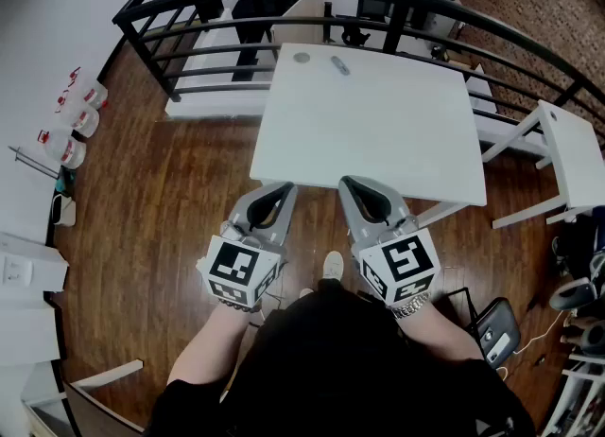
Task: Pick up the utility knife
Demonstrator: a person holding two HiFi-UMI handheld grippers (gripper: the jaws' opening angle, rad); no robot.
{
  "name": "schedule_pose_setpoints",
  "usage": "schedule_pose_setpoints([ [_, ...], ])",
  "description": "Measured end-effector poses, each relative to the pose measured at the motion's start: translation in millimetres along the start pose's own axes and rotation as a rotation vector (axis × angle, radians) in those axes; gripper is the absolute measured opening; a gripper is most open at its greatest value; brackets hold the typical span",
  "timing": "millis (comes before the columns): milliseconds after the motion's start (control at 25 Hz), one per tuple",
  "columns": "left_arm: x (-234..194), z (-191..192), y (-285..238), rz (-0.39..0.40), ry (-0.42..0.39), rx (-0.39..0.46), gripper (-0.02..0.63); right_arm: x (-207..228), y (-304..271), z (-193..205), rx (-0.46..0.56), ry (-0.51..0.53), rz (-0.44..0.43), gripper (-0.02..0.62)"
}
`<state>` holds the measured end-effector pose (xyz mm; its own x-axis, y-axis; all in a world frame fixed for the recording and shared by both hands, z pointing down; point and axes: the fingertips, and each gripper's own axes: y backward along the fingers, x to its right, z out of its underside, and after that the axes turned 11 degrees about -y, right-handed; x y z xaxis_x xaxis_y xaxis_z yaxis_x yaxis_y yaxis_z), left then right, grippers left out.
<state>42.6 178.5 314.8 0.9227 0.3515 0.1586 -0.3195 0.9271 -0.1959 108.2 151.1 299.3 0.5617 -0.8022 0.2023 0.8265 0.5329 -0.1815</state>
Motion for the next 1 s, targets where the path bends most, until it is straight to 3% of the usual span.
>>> schedule_pose_setpoints([
  [600, -37.7, -18.5, -106.0, -0.001, -0.063, -0.057, 0.017, 93.0, -58.8, -24.5, 0.027, -0.068, -0.031, -0.008],
  [1000, -85.7, -15.7, -145.3, 0.073, -0.063, -0.036, 0.017, 115.7, -104.5, -28.1, 0.013, -0.078, 0.051, -0.008],
])
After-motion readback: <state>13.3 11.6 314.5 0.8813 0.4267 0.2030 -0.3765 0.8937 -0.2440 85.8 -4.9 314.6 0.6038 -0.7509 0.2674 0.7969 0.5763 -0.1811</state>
